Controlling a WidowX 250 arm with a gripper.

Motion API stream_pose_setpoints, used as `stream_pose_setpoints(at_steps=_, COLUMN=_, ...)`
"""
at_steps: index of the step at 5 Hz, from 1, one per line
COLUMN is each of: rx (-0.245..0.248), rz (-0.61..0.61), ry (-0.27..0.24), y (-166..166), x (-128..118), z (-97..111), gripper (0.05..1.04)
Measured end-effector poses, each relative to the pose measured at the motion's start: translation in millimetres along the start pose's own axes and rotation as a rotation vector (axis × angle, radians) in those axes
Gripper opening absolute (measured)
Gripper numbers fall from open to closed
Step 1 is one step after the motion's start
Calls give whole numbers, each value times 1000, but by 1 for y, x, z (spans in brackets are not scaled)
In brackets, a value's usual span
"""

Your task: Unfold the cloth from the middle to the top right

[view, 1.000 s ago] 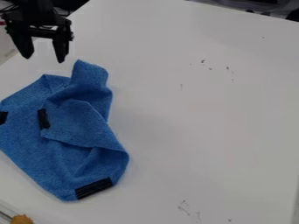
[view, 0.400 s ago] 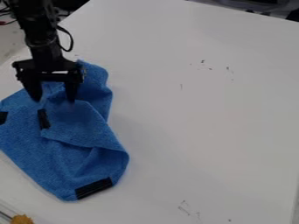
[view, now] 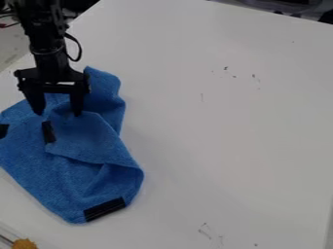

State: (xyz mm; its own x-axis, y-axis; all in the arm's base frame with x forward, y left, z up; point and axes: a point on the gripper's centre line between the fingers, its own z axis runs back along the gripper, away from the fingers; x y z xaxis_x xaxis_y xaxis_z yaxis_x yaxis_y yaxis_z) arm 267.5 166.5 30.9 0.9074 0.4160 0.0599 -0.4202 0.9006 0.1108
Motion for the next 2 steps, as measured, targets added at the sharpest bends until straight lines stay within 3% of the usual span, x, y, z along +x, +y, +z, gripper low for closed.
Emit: stream_pose_setpoints(at_steps=2, rx=-30, rz=-5, ry=27, y=4, x=6, z=-15, gripper=950)
